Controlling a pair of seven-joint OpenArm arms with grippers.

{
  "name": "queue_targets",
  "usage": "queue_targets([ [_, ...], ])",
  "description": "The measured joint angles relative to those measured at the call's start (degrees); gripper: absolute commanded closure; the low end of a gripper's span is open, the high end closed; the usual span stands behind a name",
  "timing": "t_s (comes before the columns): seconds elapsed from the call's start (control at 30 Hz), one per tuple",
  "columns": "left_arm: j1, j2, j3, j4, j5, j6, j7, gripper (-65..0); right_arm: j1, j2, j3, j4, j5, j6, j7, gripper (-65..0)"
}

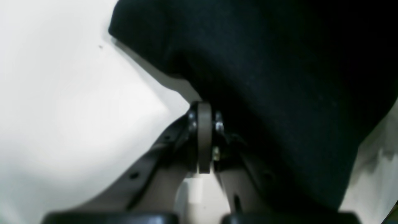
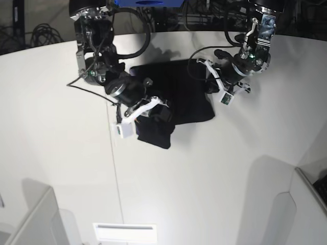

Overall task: Fold the T-shirt properly
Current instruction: 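Fold the shirt bundle over with the right gripper onto the left gripper's side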

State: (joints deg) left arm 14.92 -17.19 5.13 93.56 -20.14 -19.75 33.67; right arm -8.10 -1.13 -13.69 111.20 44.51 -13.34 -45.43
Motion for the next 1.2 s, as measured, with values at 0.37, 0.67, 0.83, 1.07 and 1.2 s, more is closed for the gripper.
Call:
queue_targets([
  [0.37,0.26,0.02,-0.07,0.09,0.00,0.00,-0.07,0.0,1.53,-0.48,-12.20,-1.31,-9.29,-5.49,4.15,0.0],
  [0.67,6.08,0.04,-10.38,3.80,0.87,-2.10,1.84,0.0,1.55,-0.33,-12.57,-7.58,-10.47,-5.64,7.37,0.0],
  [0.83,9.44,0.02,-16.06,4.85,0.94,-6.45,2.16,0.0,3.39,-0.48,-15.34,-8.57,-10.73,-5.79,7.54,0.0],
  [1.07,12.74,0.04,-22.43,4.92,0.94,-10.34,2.19,0.0,5.64,-0.13,-16.83,-11.34,-10.58,-11.19,8.72,0.0],
  [1.2,13.51,0.33,-25.97,4.92,0.94,-12.00,2.25,0.0,5.79,-0.31,-19.10,-12.66,-10.38,-11.17,8.20,0.0],
])
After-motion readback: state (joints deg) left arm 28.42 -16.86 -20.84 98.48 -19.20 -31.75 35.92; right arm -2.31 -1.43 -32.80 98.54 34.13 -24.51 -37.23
